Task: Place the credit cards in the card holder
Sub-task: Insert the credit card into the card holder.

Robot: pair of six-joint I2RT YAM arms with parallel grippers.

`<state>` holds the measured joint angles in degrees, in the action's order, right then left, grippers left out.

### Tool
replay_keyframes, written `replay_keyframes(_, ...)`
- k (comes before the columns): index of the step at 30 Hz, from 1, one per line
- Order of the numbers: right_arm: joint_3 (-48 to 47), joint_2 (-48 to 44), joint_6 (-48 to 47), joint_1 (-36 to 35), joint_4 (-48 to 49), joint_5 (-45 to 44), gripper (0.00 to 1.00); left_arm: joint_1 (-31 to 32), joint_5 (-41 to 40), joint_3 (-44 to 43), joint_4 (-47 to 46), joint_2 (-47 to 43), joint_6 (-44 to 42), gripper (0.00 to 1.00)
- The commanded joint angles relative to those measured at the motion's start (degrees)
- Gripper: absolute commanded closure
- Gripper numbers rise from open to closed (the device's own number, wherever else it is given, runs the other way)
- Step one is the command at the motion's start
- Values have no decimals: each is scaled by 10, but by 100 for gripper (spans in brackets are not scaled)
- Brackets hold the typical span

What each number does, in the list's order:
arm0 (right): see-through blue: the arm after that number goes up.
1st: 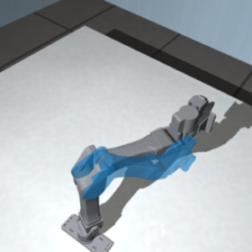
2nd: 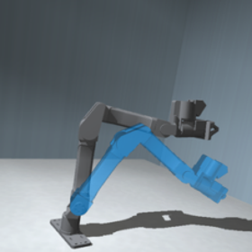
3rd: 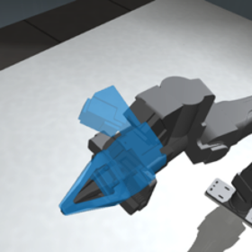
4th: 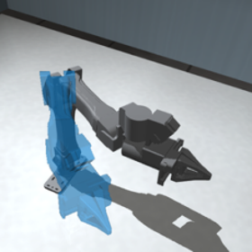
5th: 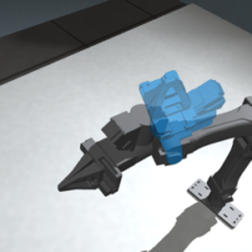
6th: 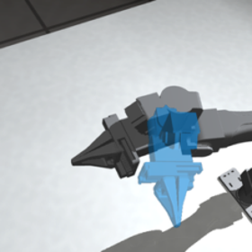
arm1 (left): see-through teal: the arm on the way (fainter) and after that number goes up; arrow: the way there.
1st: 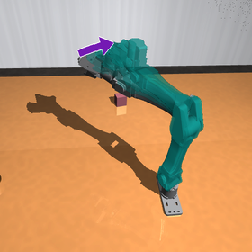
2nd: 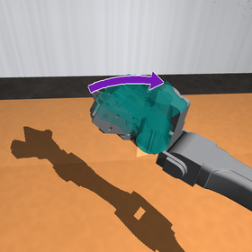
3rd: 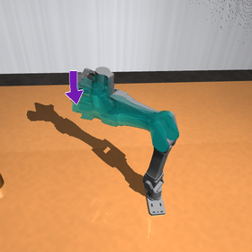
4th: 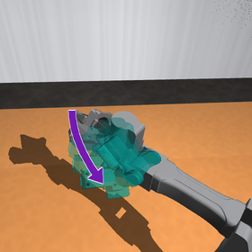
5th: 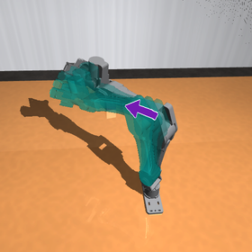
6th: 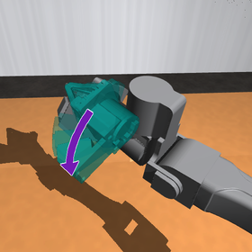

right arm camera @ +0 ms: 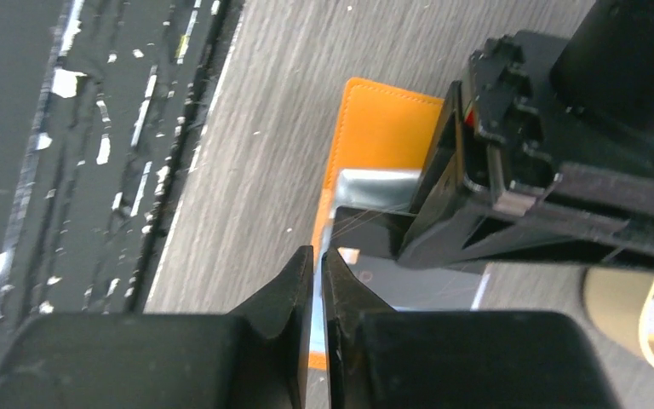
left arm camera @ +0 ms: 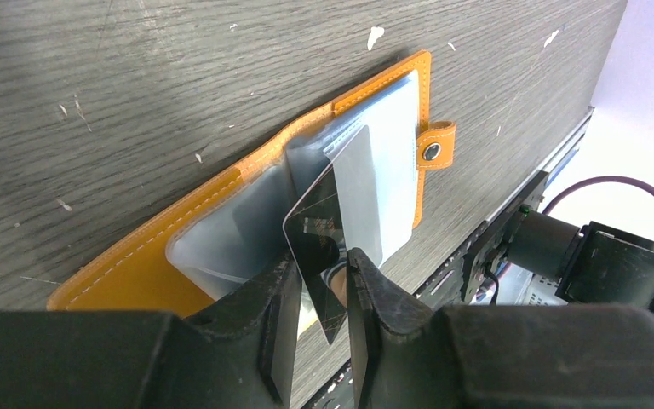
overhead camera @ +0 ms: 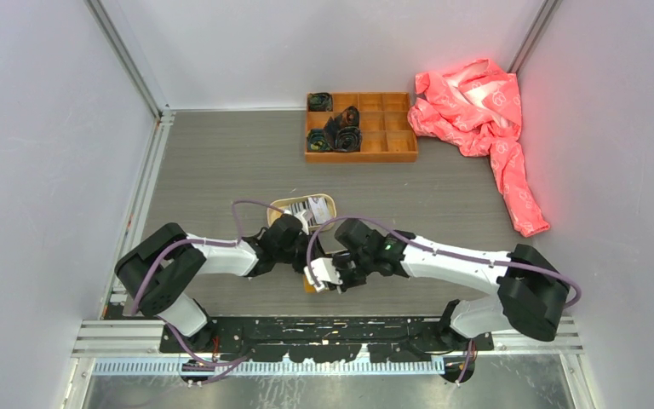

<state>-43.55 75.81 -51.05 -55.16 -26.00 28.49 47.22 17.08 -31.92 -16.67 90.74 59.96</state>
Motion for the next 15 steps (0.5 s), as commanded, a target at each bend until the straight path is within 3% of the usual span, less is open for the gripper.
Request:
replay_keyframes(1,-8,18,14,-41,88,-111,86,-2,-1,14,24,10,-4,72)
replay_keyframes(8,-17,63,31,-101,131,-215,86,-2,2,11,22,19,-2,72)
replay_keyframes(15,-24,82,50,-131,148,-248,86,-2,6,8,24,21,-4,72)
